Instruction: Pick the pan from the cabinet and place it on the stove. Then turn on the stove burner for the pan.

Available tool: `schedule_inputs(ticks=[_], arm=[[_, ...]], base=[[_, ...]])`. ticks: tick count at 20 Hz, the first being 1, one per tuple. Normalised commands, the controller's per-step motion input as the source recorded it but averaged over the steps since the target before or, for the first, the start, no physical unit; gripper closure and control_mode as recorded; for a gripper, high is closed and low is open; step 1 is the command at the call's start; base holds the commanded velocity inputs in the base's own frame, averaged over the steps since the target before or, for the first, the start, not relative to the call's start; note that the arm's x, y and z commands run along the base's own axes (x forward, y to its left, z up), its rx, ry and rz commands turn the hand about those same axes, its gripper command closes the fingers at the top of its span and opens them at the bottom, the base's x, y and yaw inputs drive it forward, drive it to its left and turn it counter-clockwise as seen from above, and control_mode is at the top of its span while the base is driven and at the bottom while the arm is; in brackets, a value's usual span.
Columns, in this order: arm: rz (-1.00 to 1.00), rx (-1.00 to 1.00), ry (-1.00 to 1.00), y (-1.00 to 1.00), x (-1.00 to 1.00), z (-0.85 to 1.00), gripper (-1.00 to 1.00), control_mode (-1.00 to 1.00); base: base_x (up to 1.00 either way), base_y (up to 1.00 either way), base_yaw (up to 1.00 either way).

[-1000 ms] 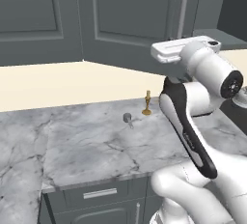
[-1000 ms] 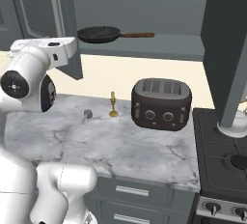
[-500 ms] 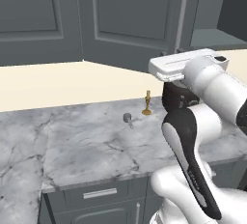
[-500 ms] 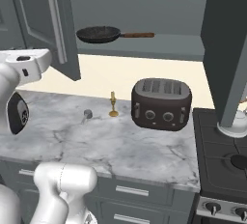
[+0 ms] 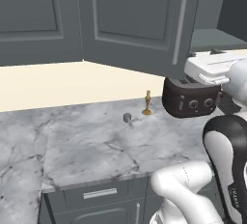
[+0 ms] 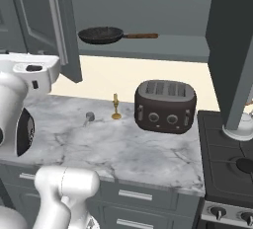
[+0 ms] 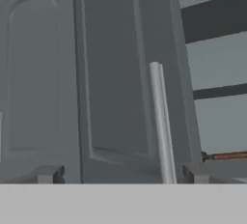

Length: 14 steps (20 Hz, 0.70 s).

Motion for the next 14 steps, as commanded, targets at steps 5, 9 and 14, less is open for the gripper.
schedule_inputs(ticks=[5, 9, 14], arm=[[0.19, 0.16, 0.09, -0.69, -0.08, 0.12, -1.0, -1.0], [0.22, 0.19, 0.14, -0.72, 0.0, 0.04, -1.0, -1.0], [0.14, 0.26, 0.11, -0.45, 0.19, -0.07, -1.0, -1.0]], base=[[0.0, 0.0, 0.0], [0.0, 0.0, 0.0], [0.0, 0.0, 0.0]])
